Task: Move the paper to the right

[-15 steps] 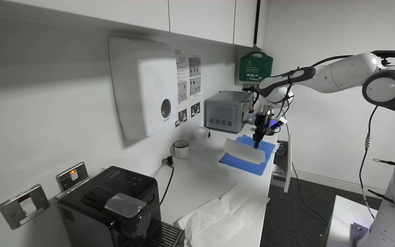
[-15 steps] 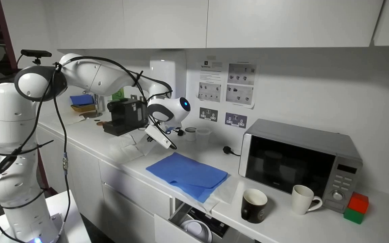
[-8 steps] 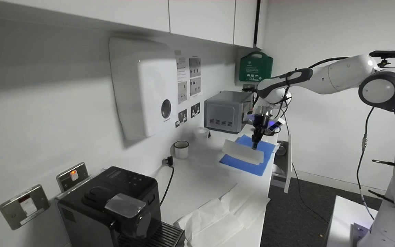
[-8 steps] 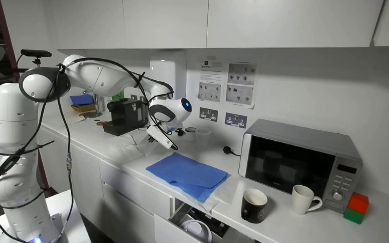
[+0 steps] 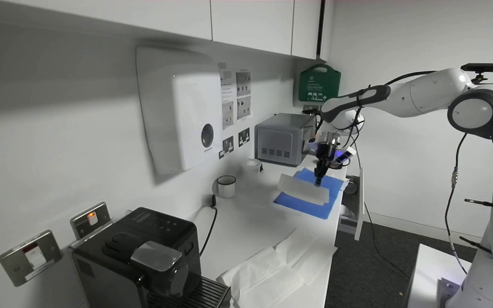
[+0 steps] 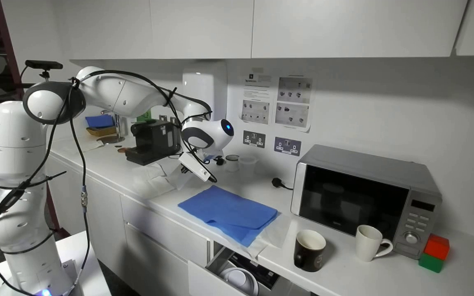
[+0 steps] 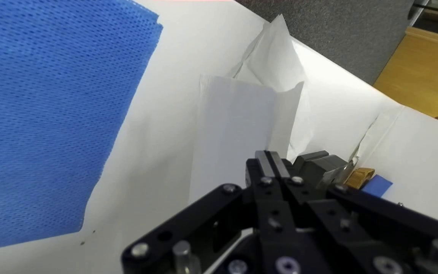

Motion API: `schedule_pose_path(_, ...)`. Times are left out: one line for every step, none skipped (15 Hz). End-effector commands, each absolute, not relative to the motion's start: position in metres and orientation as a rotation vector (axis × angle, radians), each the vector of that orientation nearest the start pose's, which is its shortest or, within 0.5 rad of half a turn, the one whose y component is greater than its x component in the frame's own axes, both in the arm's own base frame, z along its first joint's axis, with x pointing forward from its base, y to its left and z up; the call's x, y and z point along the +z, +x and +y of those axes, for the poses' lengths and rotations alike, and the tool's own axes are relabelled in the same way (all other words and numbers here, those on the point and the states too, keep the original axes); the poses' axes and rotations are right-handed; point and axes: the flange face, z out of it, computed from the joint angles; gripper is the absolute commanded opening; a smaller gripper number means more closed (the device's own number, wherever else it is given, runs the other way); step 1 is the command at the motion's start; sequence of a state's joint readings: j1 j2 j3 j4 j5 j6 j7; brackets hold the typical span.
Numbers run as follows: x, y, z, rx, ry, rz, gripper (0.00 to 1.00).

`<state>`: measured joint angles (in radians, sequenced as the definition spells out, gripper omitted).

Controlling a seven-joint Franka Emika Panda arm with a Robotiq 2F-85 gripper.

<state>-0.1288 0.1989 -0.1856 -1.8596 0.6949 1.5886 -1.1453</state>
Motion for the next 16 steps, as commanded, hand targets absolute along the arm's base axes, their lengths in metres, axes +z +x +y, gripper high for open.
schedule_pose_path(0.405, 0.557, -0.107, -0.120, -2.243, -0.743, 0.00)
schedule_pose_path(0.404, 0.558, -0.108, -0.122, -2.240, -0.739, 0.00)
schedule_pose_path(0.404, 0.558, -0.110, -0.127, -2.236, -0.736, 0.00)
schedule_pose_path(0.404, 0.558, -0.113, -0.131, -2.229, -0.732, 0.00)
schedule_pose_path(0.405, 0.557, -0.116, -0.138, -2.223, -0.723, 0.00)
schedule_pose_path(0.405, 0.556, -0.120, -0.147, -2.214, -0.721, 0.00)
schedule_pose_path(0.406, 0.555, -0.126, -0.157, -2.204, -0.712, 0.00)
schedule_pose_path(0.406, 0.554, -0.131, -0.167, -2.201, -0.700, 0.00)
schedule_pose_path(0.407, 0.553, -0.138, -0.180, -2.192, -0.686, 0.00)
schedule_pose_path(0.407, 0.552, -0.144, -0.191, -2.185, -0.671, 0.00)
schedule_pose_path(0.406, 0.551, -0.150, -0.203, -2.178, -0.651, 0.00)
schedule_pose_path(0.405, 0.550, -0.154, -0.211, -2.173, -0.635, 0.00)
schedule_pose_path(0.404, 0.550, -0.158, -0.217, -2.172, -0.619, 0.00)
schedule_pose_path(0.402, 0.550, -0.161, -0.223, -2.172, -0.602, 0.00)
schedule_pose_path(0.400, 0.552, -0.163, -0.229, -2.177, -0.583, 0.00)
schedule_pose_path(0.397, 0.553, -0.164, -0.235, -2.180, -0.568, 0.00)
